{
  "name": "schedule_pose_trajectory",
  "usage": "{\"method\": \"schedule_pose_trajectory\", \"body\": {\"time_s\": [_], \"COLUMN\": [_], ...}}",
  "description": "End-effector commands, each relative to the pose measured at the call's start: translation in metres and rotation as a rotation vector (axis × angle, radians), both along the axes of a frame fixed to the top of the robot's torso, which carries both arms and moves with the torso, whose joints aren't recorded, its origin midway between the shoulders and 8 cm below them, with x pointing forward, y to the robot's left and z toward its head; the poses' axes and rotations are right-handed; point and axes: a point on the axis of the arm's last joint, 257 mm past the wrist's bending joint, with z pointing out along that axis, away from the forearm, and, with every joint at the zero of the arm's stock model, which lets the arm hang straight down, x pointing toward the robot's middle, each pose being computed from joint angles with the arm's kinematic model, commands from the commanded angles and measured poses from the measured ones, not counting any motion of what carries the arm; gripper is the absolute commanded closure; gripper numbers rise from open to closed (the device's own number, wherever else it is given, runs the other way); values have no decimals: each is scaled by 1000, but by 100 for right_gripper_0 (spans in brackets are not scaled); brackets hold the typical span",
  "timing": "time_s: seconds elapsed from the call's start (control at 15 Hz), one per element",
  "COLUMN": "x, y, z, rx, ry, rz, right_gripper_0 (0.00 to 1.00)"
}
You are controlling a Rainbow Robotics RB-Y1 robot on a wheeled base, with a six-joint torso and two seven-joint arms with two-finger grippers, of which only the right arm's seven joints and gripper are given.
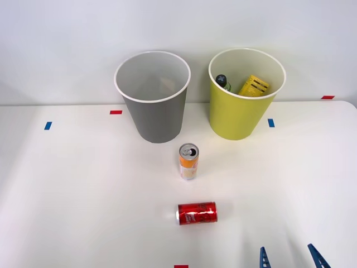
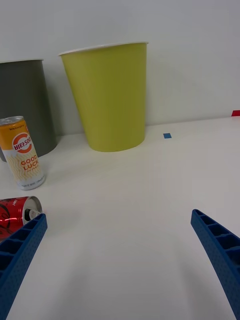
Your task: Put cans in the gray bin, plastic bottles in the light green bin
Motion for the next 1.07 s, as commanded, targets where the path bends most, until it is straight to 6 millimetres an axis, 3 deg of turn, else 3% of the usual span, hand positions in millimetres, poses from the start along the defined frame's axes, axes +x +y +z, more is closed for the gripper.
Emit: {"method": "schedule_pose_trajectory", "body": {"time_s": [0.07,1.07], "x": [0,0], "y": [0,0], "z": [0,0], "rx": [0,0], "ry": [0,0], "rz": [0,0], "right_gripper_0": [0,0]}}
